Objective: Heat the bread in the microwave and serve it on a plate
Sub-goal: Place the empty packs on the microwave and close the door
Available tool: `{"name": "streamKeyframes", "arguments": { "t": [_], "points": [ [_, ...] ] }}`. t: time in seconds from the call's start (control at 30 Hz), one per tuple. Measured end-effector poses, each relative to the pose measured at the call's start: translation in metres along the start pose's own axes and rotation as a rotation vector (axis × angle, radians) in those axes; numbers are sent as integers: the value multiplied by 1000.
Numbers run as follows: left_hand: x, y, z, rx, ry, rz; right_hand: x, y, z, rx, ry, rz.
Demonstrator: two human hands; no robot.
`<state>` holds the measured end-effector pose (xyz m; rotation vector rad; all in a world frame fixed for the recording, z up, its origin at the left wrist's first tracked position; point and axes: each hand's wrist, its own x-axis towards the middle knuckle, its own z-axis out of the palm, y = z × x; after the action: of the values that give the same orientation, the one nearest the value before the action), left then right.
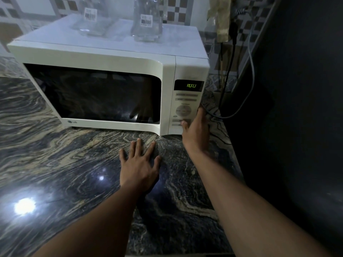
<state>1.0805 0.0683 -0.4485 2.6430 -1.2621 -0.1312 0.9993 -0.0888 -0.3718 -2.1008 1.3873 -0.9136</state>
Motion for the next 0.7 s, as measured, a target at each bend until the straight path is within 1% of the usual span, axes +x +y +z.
{"name": "streamKeyframes", "arguments": {
  "t": [0.3,0.47,0.53,0.6,0.7],
  "points": [
    [1,0,1,3,-4,1,-2,0,4,-47,43,-28],
    [0,0,0,6,-6,4,-4,-1,4,-66,16,-16],
    [1,0,0,15,-9,5,-12,-2,2,-136,-36,29],
    [1,0,0,8,-4,4,-30,0,2,-205,-127,73],
    [-2,-1,0,-3,4,10,-64,14,7,-287,-273,25]
  ]
}}
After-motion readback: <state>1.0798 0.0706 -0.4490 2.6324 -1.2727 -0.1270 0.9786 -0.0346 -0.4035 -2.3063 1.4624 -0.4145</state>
